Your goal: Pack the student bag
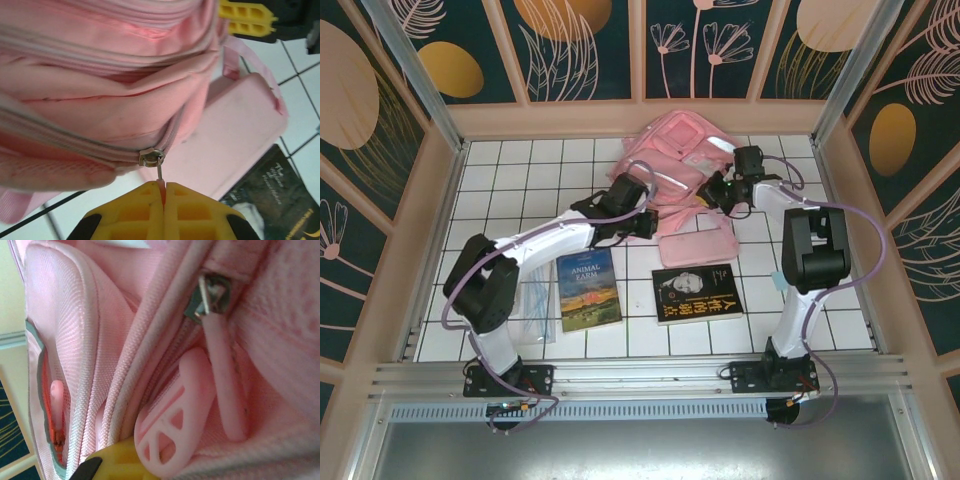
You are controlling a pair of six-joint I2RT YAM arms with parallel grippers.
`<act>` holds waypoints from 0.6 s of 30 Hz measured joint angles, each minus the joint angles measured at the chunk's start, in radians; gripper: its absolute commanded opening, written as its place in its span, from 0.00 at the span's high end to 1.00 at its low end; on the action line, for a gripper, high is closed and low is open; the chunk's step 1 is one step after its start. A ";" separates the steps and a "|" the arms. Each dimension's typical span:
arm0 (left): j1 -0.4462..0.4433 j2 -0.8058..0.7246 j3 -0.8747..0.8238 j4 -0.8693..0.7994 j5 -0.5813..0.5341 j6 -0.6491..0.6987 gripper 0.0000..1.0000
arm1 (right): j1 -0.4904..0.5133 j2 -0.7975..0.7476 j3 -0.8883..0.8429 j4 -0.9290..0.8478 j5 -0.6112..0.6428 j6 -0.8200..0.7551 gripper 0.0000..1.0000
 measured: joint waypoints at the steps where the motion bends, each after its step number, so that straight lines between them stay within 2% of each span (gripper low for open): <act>1: -0.010 0.007 0.009 -0.005 0.005 0.000 1.00 | -0.008 -0.017 -0.028 0.018 0.000 0.002 1.00; 5: -0.027 0.003 0.016 -0.026 0.000 0.008 1.00 | -0.018 -0.095 -0.103 0.072 -0.007 0.003 1.00; 12: -0.035 -0.082 0.013 -0.046 -0.001 0.012 1.00 | -0.031 -0.173 -0.072 0.014 -0.037 -0.113 1.00; 18: -0.107 -0.060 0.061 -0.005 0.023 0.011 1.00 | -0.161 -0.171 -0.042 -0.074 -0.116 -0.183 0.99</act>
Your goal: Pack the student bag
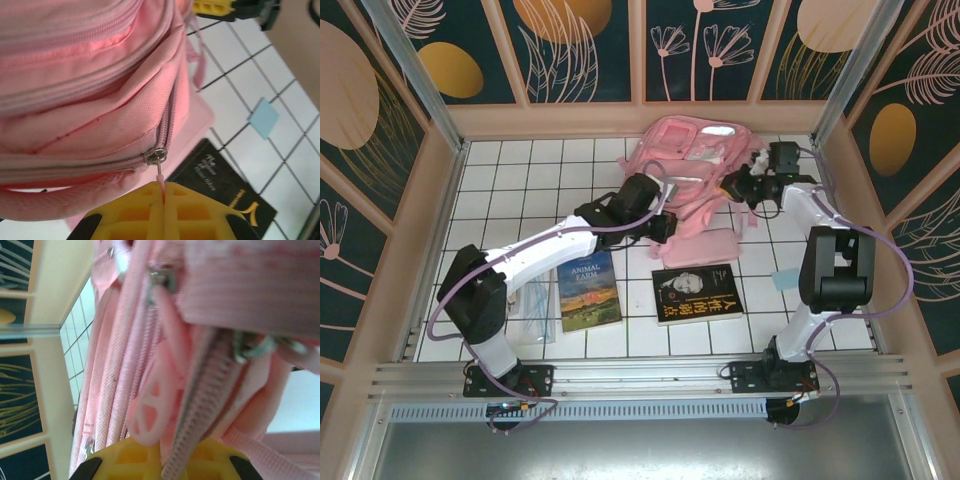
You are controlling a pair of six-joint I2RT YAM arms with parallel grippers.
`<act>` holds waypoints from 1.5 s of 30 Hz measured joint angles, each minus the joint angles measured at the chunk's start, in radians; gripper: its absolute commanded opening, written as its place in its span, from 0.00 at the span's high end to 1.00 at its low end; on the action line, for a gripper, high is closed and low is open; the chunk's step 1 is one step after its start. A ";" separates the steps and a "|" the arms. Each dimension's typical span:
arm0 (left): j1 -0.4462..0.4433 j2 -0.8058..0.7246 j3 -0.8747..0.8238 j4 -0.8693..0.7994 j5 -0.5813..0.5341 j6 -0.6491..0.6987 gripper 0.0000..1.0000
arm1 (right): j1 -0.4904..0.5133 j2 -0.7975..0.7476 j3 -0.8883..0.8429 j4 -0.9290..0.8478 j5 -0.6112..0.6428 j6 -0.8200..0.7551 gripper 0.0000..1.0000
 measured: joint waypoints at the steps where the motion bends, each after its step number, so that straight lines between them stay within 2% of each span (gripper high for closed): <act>1: -0.016 0.020 0.026 0.003 0.014 -0.001 1.00 | -0.026 0.006 0.007 -0.009 0.000 0.000 0.92; 2: -0.030 0.037 0.047 0.003 0.034 -0.005 1.00 | -0.043 0.014 0.014 -0.011 0.006 0.001 0.82; 4: -0.060 0.075 0.085 0.015 0.069 -0.020 1.00 | -0.073 0.032 0.030 -0.005 0.044 0.004 0.57; 7: -0.083 0.138 0.138 0.037 0.089 -0.042 1.00 | -0.093 0.030 0.034 0.006 0.101 0.003 0.39; 9: -0.082 0.182 0.172 0.047 0.089 -0.051 1.00 | -0.090 0.007 0.018 0.003 0.138 0.001 0.32; 15: -0.073 0.264 0.214 0.058 0.068 -0.060 1.00 | -0.089 -0.264 -0.138 -0.031 0.238 -0.017 0.30; 20: -0.072 0.261 0.200 0.077 0.015 -0.060 1.00 | -0.079 -0.422 -0.270 -0.014 0.229 -0.002 0.26; 25: -0.069 0.211 0.082 0.123 -0.056 -0.079 1.00 | -0.054 -0.379 -0.384 0.032 0.181 0.045 0.22; 26: -0.067 0.200 0.060 0.131 -0.066 -0.083 0.97 | -0.047 -0.354 -0.390 0.044 0.173 0.055 0.22; 29: -0.053 0.166 0.010 0.157 -0.086 -0.097 0.78 | -0.021 -0.267 -0.388 0.114 0.150 0.081 0.22; 31: -0.046 0.153 -0.002 0.166 -0.093 -0.107 0.63 | -0.007 -0.209 -0.382 0.160 0.135 0.093 0.25; 32: -0.042 0.147 -0.006 0.173 -0.093 -0.108 0.56 | -0.004 -0.177 -0.377 0.184 0.130 0.103 0.30; 36: -0.037 0.142 -0.011 0.203 -0.060 -0.128 0.36 | -0.002 -0.075 -0.353 0.252 0.105 0.137 0.85; 38: -0.037 0.142 -0.011 0.202 -0.039 -0.138 0.32 | -0.002 -0.057 -0.353 0.269 0.098 0.159 1.00; 41: -0.038 0.142 -0.011 0.201 -0.008 -0.152 0.29 | 0.012 -0.064 -0.353 0.275 0.102 0.181 1.00; 45: -0.038 0.151 0.002 0.187 0.010 -0.171 0.21 | 0.082 -0.106 -0.353 0.271 0.137 0.208 1.00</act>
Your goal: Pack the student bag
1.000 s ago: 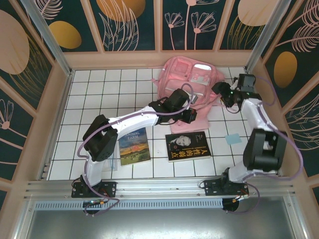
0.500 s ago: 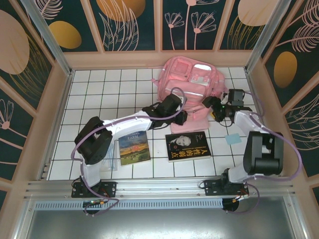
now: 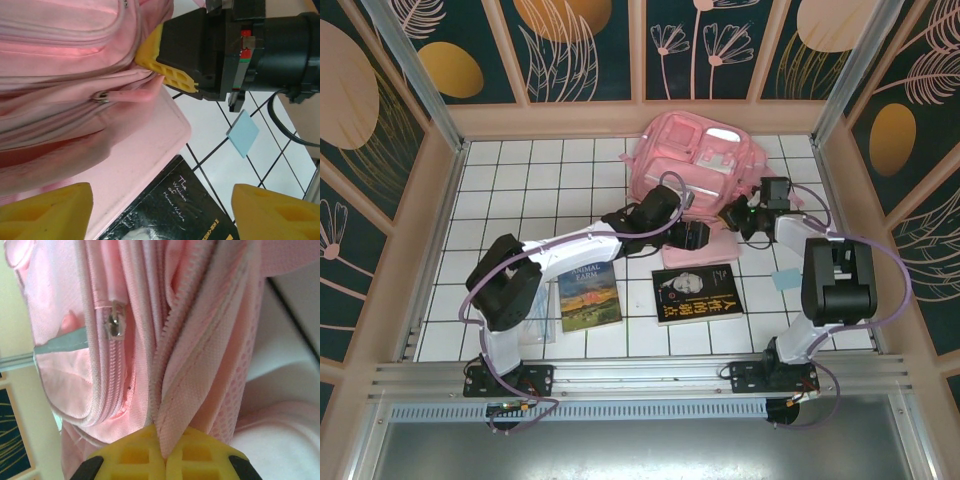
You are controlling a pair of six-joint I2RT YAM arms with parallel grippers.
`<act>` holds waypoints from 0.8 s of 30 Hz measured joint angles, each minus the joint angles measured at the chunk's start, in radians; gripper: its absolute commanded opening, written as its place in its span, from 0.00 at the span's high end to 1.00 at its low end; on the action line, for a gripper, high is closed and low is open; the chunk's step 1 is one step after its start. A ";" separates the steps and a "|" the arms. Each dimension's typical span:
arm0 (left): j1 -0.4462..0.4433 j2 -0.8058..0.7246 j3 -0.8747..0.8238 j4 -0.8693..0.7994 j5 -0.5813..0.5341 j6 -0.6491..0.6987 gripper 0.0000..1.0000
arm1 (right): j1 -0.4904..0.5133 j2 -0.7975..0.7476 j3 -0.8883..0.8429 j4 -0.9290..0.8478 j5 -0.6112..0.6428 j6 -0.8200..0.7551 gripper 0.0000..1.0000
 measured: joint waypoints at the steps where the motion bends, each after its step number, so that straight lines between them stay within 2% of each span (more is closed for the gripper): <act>1: 0.000 0.005 0.008 -0.005 -0.001 -0.004 0.19 | 0.019 -0.012 0.000 -0.002 0.013 0.003 1.00; 2: 0.000 0.011 0.018 -0.012 -0.002 -0.008 0.12 | 0.043 -0.027 0.000 -0.002 0.027 0.006 1.00; 4: 0.000 0.027 0.043 -0.026 -0.007 -0.015 0.08 | 0.077 -0.050 0.000 -0.002 0.048 0.012 1.00; 7: 0.001 0.061 0.097 -0.052 -0.020 -0.021 0.08 | 0.102 -0.068 0.001 -0.002 0.068 0.022 1.00; 9: 0.003 0.076 0.119 -0.057 -0.034 -0.032 0.10 | 0.106 -0.073 0.001 -0.002 0.082 0.025 1.00; 12: 0.011 0.076 0.119 -0.055 -0.058 -0.058 0.24 | 0.110 -0.080 0.000 0.000 0.101 0.028 1.00; 14: 0.022 0.076 0.116 -0.049 -0.078 -0.087 0.29 | 0.117 -0.087 -0.006 0.009 0.115 0.030 1.00; 18: 0.046 0.070 0.048 0.036 -0.081 -0.176 0.31 | 0.146 -0.111 -0.066 0.095 0.150 0.042 1.00; 24: 0.081 0.025 -0.170 0.307 -0.032 -0.421 0.31 | 0.214 -0.150 -0.204 0.279 0.225 0.087 1.00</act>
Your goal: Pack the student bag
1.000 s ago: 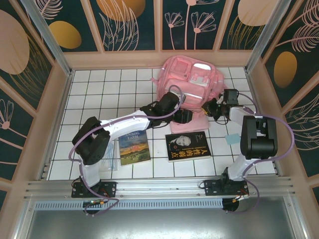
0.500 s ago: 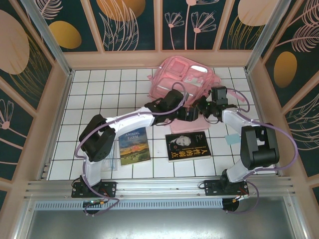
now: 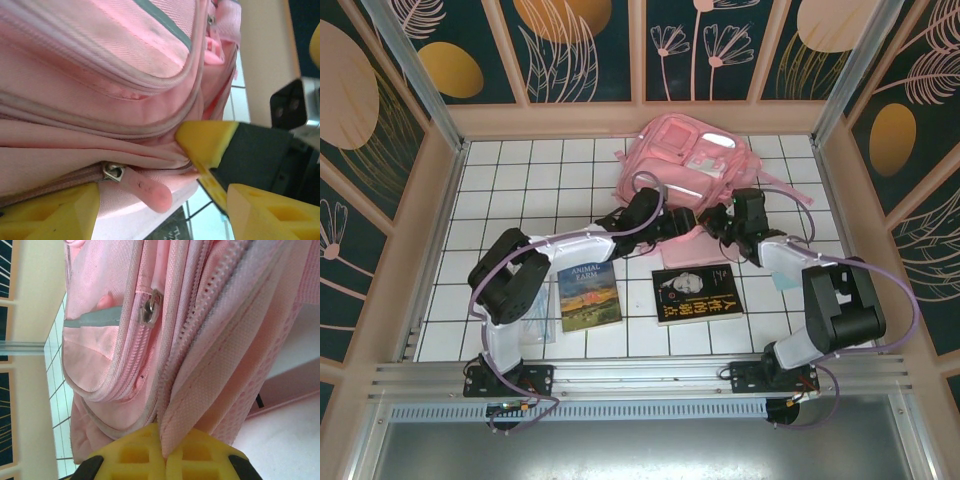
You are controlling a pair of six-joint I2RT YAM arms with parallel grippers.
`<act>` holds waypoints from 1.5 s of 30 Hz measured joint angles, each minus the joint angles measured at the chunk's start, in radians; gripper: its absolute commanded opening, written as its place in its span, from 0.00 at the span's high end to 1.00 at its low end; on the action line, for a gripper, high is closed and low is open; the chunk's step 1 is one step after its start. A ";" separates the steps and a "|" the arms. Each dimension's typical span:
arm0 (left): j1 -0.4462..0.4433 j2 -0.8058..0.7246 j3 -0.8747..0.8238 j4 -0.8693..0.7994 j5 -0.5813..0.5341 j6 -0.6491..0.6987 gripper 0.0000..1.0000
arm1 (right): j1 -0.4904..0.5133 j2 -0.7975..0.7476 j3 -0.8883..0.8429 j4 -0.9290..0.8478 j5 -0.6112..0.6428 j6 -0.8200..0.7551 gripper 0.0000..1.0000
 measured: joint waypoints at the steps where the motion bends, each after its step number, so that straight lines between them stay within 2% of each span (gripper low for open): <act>1: 0.004 -0.001 -0.014 0.032 0.010 -0.037 0.31 | 0.005 -0.005 -0.014 0.022 0.008 0.003 1.00; 6: 0.018 -0.001 -0.050 0.166 0.061 -0.205 0.35 | 0.006 -0.020 -0.037 0.088 0.034 0.022 1.00; 10: 0.017 0.013 -0.085 0.304 0.118 -0.338 0.47 | 0.007 -0.029 -0.039 0.113 0.035 0.024 1.00; 13: 0.017 0.022 -0.129 0.394 0.145 -0.430 0.45 | 0.011 -0.029 -0.040 0.115 0.039 0.024 1.00; 17: 0.017 0.029 -0.139 0.430 0.157 -0.492 0.42 | 0.018 -0.029 -0.042 0.119 0.051 0.024 1.00; 20: 0.017 0.031 -0.162 0.464 0.155 -0.536 0.48 | 0.026 -0.029 -0.042 0.123 0.056 0.024 1.00; 23: 0.017 0.055 -0.188 0.497 0.148 -0.579 0.62 | 0.035 -0.031 -0.042 0.128 0.061 0.023 1.00; 24: 0.017 0.067 -0.193 0.508 0.144 -0.590 0.63 | 0.038 -0.032 -0.042 0.128 0.066 0.023 1.00; 27: 0.017 0.092 -0.198 0.531 0.139 -0.613 0.63 | 0.043 -0.036 -0.050 0.128 0.081 0.021 1.00; 30: 0.018 0.093 -0.197 0.541 0.134 -0.625 0.52 | 0.045 -0.043 -0.060 0.136 0.089 0.020 1.00; 32: 0.018 0.092 -0.197 0.550 0.128 -0.635 0.48 | 0.046 -0.045 -0.067 0.144 0.090 0.016 1.00; 34: 0.018 0.089 -0.196 0.552 0.125 -0.639 0.49 | 0.047 -0.047 -0.079 0.161 0.094 0.013 1.00; 40: 0.019 0.083 -0.198 0.547 0.112 -0.666 0.67 | 0.050 -0.060 -0.104 0.208 0.105 0.012 1.00; 43: 0.021 0.083 -0.200 0.549 0.112 -0.687 0.68 | 0.051 -0.061 -0.106 0.217 0.109 -0.004 1.00; 45: 0.022 0.083 -0.200 0.552 0.114 -0.700 0.62 | 0.052 -0.061 -0.107 0.216 0.112 -0.014 1.00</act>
